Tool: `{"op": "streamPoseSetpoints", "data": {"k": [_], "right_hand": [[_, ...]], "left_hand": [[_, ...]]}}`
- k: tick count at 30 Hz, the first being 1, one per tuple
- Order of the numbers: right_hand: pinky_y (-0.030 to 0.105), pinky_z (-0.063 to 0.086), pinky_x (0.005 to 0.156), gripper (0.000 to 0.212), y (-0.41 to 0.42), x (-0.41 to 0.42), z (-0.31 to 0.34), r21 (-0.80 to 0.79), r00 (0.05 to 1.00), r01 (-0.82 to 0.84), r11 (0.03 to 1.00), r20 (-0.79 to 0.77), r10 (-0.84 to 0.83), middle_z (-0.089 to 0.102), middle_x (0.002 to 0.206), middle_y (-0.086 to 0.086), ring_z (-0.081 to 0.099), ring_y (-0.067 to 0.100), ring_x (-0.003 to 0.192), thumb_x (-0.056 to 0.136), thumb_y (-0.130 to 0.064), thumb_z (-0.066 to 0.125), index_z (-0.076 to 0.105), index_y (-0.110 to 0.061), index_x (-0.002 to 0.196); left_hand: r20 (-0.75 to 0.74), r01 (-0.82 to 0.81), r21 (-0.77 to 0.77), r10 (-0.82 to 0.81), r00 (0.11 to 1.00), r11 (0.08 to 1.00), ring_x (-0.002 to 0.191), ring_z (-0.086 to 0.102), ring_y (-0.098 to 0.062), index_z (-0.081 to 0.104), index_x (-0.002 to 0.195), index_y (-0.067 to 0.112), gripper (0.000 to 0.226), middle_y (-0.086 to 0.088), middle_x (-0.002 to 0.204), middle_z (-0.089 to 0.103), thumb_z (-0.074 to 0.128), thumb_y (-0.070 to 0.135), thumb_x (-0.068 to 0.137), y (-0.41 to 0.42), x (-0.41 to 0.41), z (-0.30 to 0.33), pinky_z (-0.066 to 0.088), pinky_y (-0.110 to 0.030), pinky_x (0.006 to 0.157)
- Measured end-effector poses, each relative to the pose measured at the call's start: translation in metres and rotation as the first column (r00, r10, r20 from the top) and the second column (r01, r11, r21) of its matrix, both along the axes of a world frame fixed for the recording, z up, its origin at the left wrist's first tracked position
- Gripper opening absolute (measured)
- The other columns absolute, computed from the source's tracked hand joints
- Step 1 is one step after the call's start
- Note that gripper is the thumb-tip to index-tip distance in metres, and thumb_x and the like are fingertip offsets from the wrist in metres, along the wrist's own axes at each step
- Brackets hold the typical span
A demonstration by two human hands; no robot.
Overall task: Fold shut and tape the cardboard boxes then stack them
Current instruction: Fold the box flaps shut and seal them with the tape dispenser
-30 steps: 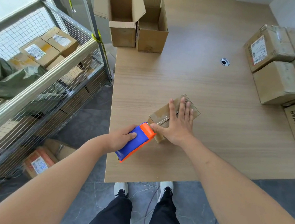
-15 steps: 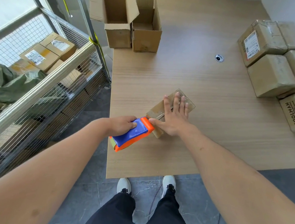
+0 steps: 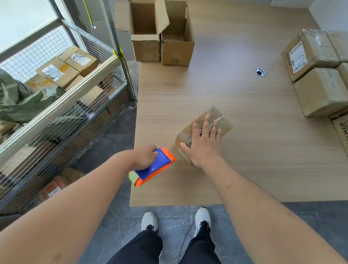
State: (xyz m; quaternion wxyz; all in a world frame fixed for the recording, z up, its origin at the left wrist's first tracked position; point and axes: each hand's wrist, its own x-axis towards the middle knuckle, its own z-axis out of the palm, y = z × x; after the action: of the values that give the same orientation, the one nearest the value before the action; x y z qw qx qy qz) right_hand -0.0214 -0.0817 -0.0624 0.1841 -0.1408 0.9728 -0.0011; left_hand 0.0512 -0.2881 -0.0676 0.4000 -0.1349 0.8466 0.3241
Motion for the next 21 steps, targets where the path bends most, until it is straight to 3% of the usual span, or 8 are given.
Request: {"op": "streamPoseSetpoints", "data": {"k": [3, 5, 8, 12, 15, 17, 19, 21], "right_hand": [[0.055, 0.000, 0.126, 0.098, 0.005, -0.001, 0.003, -0.007, 0.998, -0.057, 0.998, 0.003, 0.057, -0.022, 0.167, 0.017, -0.016, 0.043, 0.154, 0.095, -0.067, 0.045, -0.009, -0.022, 0.162], [0.053, 0.003, 0.126, 0.093, 0.006, -0.002, 0.004, -0.002, 0.995, -0.098, 0.995, 0.009, 0.098, -0.019, 0.169, 0.013, -0.014, 0.043, 0.154, 0.097, -0.064, 0.047, -0.006, -0.026, 0.163], [0.049, 0.010, 0.127, 0.080, 0.001, -0.003, 0.009, 0.018, 0.987, -0.158, 0.987, 0.018, 0.158, -0.014, 0.170, 0.007, -0.008, 0.041, 0.155, 0.101, -0.052, 0.051, 0.002, -0.034, 0.162], [0.043, 0.026, 0.122, 0.086, 0.001, 0.003, 0.018, -0.076, 0.937, -0.340, 0.937, 0.060, 0.344, -0.011, 0.171, -0.006, -0.002, 0.031, 0.158, 0.099, -0.010, 0.058, 0.007, -0.041, 0.161], [0.042, 0.026, 0.123, 0.098, 0.007, 0.004, 0.026, -0.156, 0.891, -0.421, 0.894, 0.112, 0.439, -0.006, 0.170, -0.016, -0.002, 0.022, 0.158, 0.090, 0.013, 0.050, 0.011, -0.043, 0.160], [0.041, 0.023, 0.124, 0.095, 0.010, 0.003, 0.034, -0.263, 0.893, -0.364, 0.893, 0.173, 0.415, 0.002, 0.170, -0.018, -0.001, 0.018, 0.158, 0.091, 0.010, 0.053, 0.017, -0.044, 0.160], [0.037, 0.025, 0.122, 0.077, 0.010, 0.004, 0.044, -0.477, 0.926, -0.210, 0.854, 0.183, 0.330, 0.025, 0.166, -0.015, 0.013, 0.015, 0.156, 0.095, -0.004, 0.060, 0.032, -0.040, 0.156], [0.032, 0.038, 0.113, 0.045, 0.007, 0.010, 0.058, -0.737, 0.966, 0.028, 0.675, 0.192, 0.170, 0.058, 0.143, -0.007, 0.048, 0.013, 0.138, 0.098, -0.014, 0.064, 0.059, -0.030, 0.139]], "left_hand": [[-0.109, -0.144, 0.135, 0.159, 0.981, 0.980, 0.105, 0.063, -0.033, 0.054, 0.126, 0.026, 0.026, -0.010, 0.111, 0.067, 0.035, 0.030, 0.109, -0.011, 0.013, 0.000, 0.047, -0.042, 0.091], [-0.134, -0.176, 0.214, 0.207, 0.969, 0.961, 0.109, 0.065, -0.029, 0.046, 0.142, 0.040, 0.035, -0.004, 0.119, 0.068, 0.040, 0.034, 0.109, -0.021, 0.019, 0.004, 0.049, -0.047, 0.101], [-0.203, -0.122, 0.227, 0.169, 0.964, 0.966, 0.104, 0.065, -0.023, 0.028, 0.154, 0.053, 0.055, 0.002, 0.115, 0.066, 0.050, 0.037, 0.106, -0.034, 0.026, 0.017, 0.052, -0.043, 0.098], [-0.314, -0.023, 0.229, 0.096, 0.945, 0.973, 0.115, 0.056, -0.014, 0.028, 0.151, 0.060, 0.068, 0.004, 0.132, 0.054, 0.062, 0.027, 0.102, -0.044, 0.031, 0.037, 0.044, -0.035, 0.094], [-0.372, 0.026, 0.253, 0.073, 0.926, 0.967, 0.119, 0.049, -0.003, 0.036, 0.142, 0.066, 0.073, 0.015, 0.132, 0.049, 0.067, 0.018, 0.097, -0.046, 0.036, 0.049, 0.036, -0.032, 0.097], [-0.418, 0.058, 0.262, 0.059, 0.906, 0.963, 0.114, 0.052, -0.002, 0.041, 0.140, 0.064, 0.075, 0.018, 0.124, 0.050, 0.069, 0.010, 0.095, -0.045, 0.040, 0.055, 0.038, -0.028, 0.096], [-0.452, 0.088, 0.257, 0.040, 0.891, 0.962, 0.113, 0.053, -0.002, 0.045, 0.139, 0.060, 0.077, 0.022, 0.121, 0.050, 0.068, 0.004, 0.093, -0.045, 0.043, 0.062, 0.040, -0.027, 0.096], [-0.486, 0.112, 0.247, 0.024, 0.874, 0.963, 0.118, 0.053, -0.003, 0.046, 0.139, 0.058, 0.076, 0.024, 0.127, 0.049, 0.068, 0.003, 0.092, -0.046, 0.046, 0.069, 0.043, -0.031, 0.099]]}}
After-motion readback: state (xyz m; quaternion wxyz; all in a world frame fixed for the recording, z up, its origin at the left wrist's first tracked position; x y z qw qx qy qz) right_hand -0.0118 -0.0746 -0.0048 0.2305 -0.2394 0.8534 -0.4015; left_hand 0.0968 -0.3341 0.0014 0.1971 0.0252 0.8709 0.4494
